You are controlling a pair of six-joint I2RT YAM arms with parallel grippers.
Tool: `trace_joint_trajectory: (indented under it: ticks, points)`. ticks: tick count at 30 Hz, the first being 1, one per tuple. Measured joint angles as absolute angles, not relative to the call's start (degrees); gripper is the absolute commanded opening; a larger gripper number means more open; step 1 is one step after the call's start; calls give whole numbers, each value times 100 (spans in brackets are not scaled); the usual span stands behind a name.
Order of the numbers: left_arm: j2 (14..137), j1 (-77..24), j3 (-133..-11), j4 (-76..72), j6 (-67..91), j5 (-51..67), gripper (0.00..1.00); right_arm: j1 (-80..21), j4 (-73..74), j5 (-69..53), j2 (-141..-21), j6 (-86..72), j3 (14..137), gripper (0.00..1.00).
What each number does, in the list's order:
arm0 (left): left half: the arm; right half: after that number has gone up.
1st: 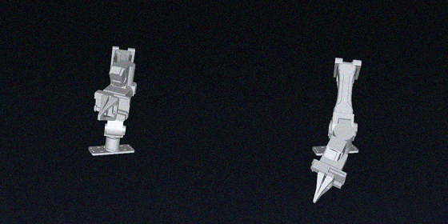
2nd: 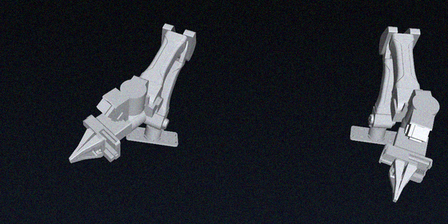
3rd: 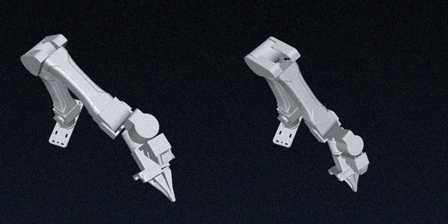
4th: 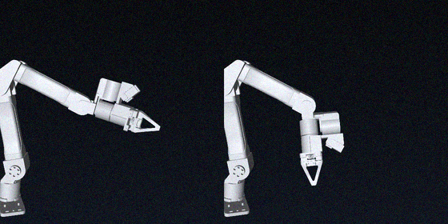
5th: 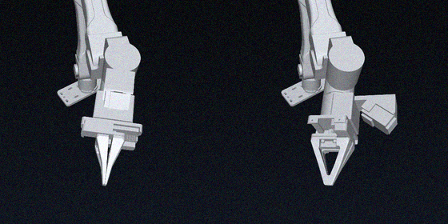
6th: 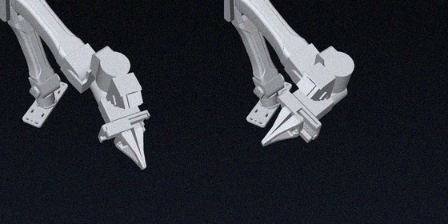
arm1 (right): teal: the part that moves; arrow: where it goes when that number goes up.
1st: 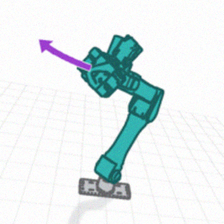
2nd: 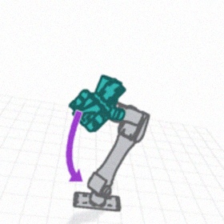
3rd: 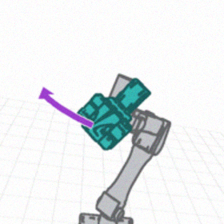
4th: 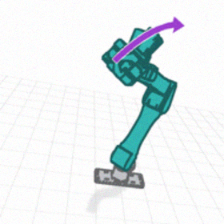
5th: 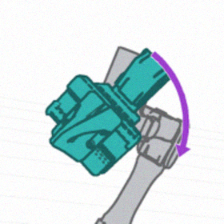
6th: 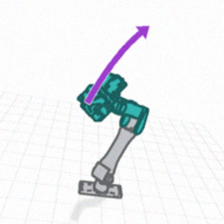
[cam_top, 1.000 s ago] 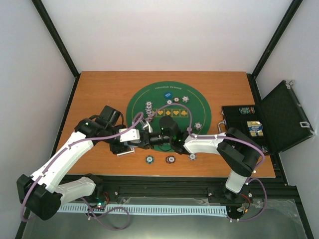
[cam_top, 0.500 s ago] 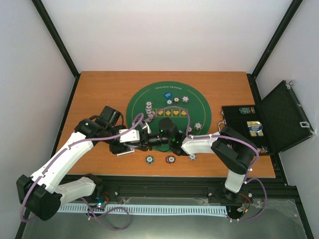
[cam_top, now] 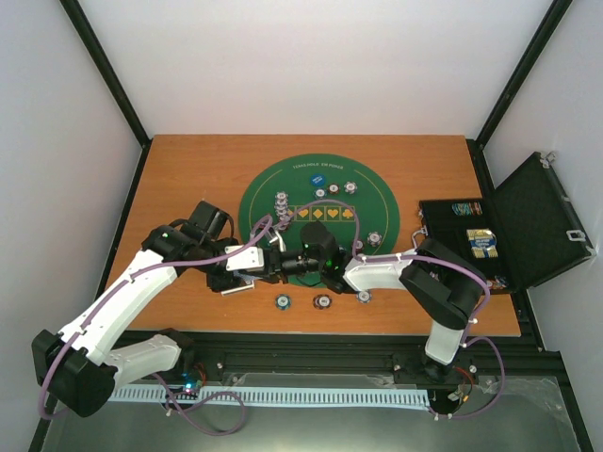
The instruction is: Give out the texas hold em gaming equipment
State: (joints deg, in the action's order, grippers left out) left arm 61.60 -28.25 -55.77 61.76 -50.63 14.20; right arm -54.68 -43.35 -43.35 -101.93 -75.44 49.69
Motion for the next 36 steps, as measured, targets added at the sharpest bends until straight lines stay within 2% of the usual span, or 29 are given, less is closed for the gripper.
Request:
trace_joint_trajectory:
  ticks: [6, 9, 13, 18, 25, 29, 34, 36]
  points:
    - [6160, -2829, -5596, 6191, -4864, 1509, 90, -5437, -4169, -4265, -10195, -7570, 4908, 3]
    - [6180, -2832, -5603, 6198, -4711, 1621, 95, -5415, -4075, -4230, -10195, -7566, 4890, 3]
    - [6219, -2832, -5603, 6198, -4639, 1721, 95, -5408, -4056, -4217, -10195, -7548, 4886, 3]
    - [6243, -2832, -5583, 6167, -4637, 1732, 86, -5415, -4064, -4202, -10195, -7548, 4860, 3]
    - [6333, -2834, -5435, 6027, -4698, 1605, 84, -5448, -4121, -4202, -10195, -7548, 4858, 3]
    - [6381, -2834, -5402, 5972, -4724, 1564, 73, -5448, -4136, -4209, -10197, -7548, 4858, 3]
    - [6381, -2838, -5402, 5946, -4790, 1553, 51, -5459, -4200, -4254, -10221, -7463, 4858, 3]
    - [6361, -2836, -5402, 5959, -4799, 1559, 46, -5465, -4263, -4270, -10228, -7384, 4860, 3]
